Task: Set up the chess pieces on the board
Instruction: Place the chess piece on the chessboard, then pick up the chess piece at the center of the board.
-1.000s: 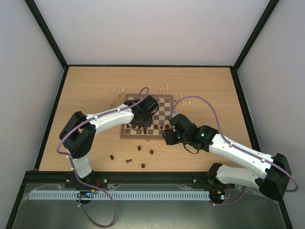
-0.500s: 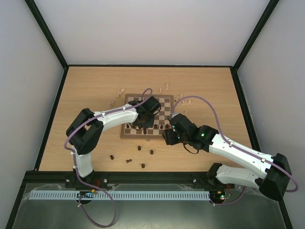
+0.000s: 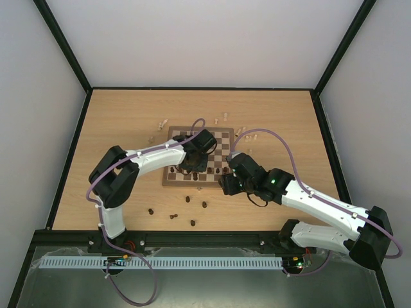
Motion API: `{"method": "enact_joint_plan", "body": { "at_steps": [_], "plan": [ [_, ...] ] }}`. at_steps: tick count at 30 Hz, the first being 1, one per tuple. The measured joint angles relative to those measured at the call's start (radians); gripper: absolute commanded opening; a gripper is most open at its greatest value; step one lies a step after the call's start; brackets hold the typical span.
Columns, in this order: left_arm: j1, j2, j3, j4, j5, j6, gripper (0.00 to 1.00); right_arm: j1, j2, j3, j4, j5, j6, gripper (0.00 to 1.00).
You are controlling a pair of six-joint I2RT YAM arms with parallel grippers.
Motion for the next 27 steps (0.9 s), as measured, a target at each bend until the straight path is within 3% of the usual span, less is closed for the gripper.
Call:
{"method": "enact_joint_plan", "body": {
  "at_steps": [6, 12, 15, 17, 27],
  "plan": [
    [-0.01, -0.111, 0.0, -0.029, -0.032, 0.0, 0.53, 0.0, 0.0, 0.0, 0.0, 0.001, 0.0, 0.67],
    [-0.039, -0.424, -0.031, -0.043, -0.077, -0.002, 0.69, 0.0, 0.003, 0.0, 0.0, 0.0, 0.0, 0.68],
    [-0.045, -0.611, -0.111, -0.038, -0.087, -0.026, 0.83, 0.0, 0.008, 0.0, 0.0, -0.002, 0.0, 0.69],
    [-0.045, -0.706, -0.182, -0.042, -0.087, -0.046, 0.97, 0.0, 0.016, 0.0, 0.001, -0.005, 0.0, 0.69],
    [-0.057, -0.914, -0.506, -0.151, -0.072, -0.203, 0.99, 0.0, 0.045, 0.0, 0.001, -0.029, 0.0, 0.69]
  ]
}}
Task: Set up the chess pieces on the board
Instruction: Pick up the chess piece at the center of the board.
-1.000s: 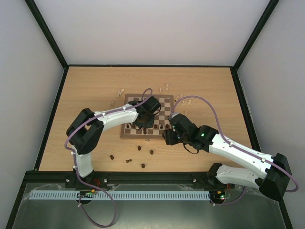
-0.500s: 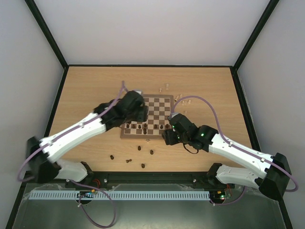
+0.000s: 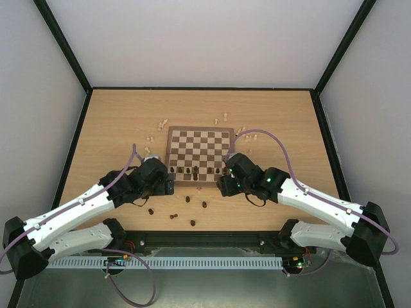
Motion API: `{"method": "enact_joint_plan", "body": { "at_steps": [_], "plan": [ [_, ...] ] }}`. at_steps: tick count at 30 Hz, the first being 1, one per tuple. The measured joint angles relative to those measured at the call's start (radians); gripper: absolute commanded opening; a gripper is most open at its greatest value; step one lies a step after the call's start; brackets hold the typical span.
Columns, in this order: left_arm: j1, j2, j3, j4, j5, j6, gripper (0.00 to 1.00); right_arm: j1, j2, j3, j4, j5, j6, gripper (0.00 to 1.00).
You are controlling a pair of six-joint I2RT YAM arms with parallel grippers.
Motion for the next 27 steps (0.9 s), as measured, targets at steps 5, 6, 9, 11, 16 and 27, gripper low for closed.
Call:
{"method": "enact_joint_plan", "body": {
  "at_steps": [5, 6, 9, 11, 16, 27],
  "plan": [
    [-0.017, -0.021, -0.074, -0.064, -0.011, -0.083, 0.99, 0.0, 0.001, 0.0, 0.0, -0.017, -0.005, 0.69],
    [-0.026, -0.025, -0.083, -0.07, -0.013, -0.096, 0.99, 0.0, 0.001, 0.0, 0.0, -0.021, -0.007, 0.69],
    [-0.067, -0.012, -0.102, -0.073, -0.02, -0.136, 0.98, 0.0, 0.002, 0.0, 0.001, -0.032, -0.014, 0.69],
    [-0.108, 0.029, -0.105, -0.073, -0.025, -0.159, 0.96, 0.0, 0.002, 0.0, 0.001, -0.039, -0.017, 0.69],
    [-0.251, 0.193, -0.103, -0.048, -0.039, -0.213, 0.92, 0.0, -0.004, 0.0, 0.001, -0.046, -0.019, 0.69],
    [-0.36, 0.275, -0.086, 0.023, -0.061, -0.243, 0.94, 0.0, -0.015, 0.0, 0.002, -0.046, -0.019, 0.66]
  ]
}}
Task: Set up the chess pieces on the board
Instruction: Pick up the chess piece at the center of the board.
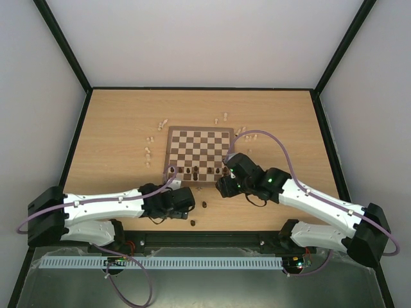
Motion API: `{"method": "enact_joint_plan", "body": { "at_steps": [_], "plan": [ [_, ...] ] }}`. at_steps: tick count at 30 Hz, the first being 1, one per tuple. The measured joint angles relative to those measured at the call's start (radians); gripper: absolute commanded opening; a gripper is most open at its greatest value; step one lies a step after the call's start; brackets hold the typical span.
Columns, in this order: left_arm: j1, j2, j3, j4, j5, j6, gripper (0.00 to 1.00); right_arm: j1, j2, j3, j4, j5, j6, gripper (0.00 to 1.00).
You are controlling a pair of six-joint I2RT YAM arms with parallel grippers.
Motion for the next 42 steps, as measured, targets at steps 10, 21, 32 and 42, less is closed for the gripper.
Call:
{"method": "enact_joint_plan", "body": {
  "at_steps": [10, 21, 32, 42],
  "plan": [
    [0.093, -0.1, 0.077, 0.0, -0.048, 0.063, 0.99, 0.059, 0.103, 0.0, 0.001, -0.011, 0.021, 0.65],
    [0.161, -0.279, 0.086, -0.013, -0.061, 0.112, 0.99, 0.256, 0.309, 0.093, -0.008, 0.023, 0.057, 0.56],
    [0.172, -0.365, 0.068, -0.032, -0.061, 0.112, 0.99, 0.278, 0.413, 0.154, -0.014, 0.052, 0.069, 0.44],
    [0.176, -0.367, 0.059, -0.033, -0.06, 0.119, 0.99, 0.278, 0.447, 0.159, -0.013, 0.052, 0.069, 0.39]
  ]
}}
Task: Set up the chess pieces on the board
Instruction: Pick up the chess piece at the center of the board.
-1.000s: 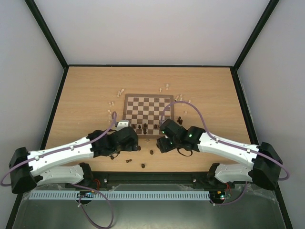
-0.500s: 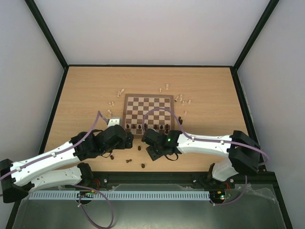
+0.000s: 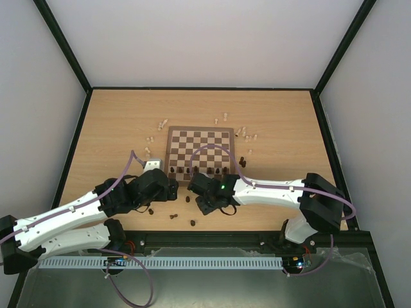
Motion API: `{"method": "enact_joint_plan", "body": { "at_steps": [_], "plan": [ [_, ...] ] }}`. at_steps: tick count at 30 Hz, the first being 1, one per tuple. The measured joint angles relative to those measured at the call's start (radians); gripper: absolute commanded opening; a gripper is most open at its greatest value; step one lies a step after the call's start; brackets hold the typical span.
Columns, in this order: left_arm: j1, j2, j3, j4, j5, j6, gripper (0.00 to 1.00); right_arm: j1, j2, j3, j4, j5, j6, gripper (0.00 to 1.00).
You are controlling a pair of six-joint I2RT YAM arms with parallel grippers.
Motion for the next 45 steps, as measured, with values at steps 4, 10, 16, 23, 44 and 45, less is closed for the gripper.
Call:
{"method": "enact_joint_plan", "body": {
  "at_steps": [4, 10, 16, 23, 44, 45],
  "plan": [
    [0.003, 0.001, -0.001, 0.003, 0.001, 0.006, 0.99, 0.0, 0.013, 0.001, 0.002, -0.003, 0.0, 0.37],
    [0.003, -0.004, -0.001, 0.004, 0.002, 0.007, 0.99, 0.0, 0.05, 0.002, 0.006, -0.005, -0.001, 0.32],
    [0.003, -0.038, -0.001, 0.003, 0.001, 0.006, 0.99, 0.0, 0.071, 0.006, 0.009, -0.001, -0.002, 0.3],
    [0.003, -0.059, -0.001, 0.002, -0.001, 0.006, 0.99, 0.0, 0.088, 0.042, 0.015, 0.01, -0.004, 0.23],
    [0.003, -0.084, -0.001, -0.013, -0.002, 0.003, 0.99, -0.019, 0.095, 0.05, 0.0, 0.048, 0.008, 0.05],
    [0.003, -0.084, -0.001, -0.013, -0.002, 0.003, 0.99, -0.029, 0.078, 0.049, -0.005, 0.051, 0.012, 0.05]
  ]
}}
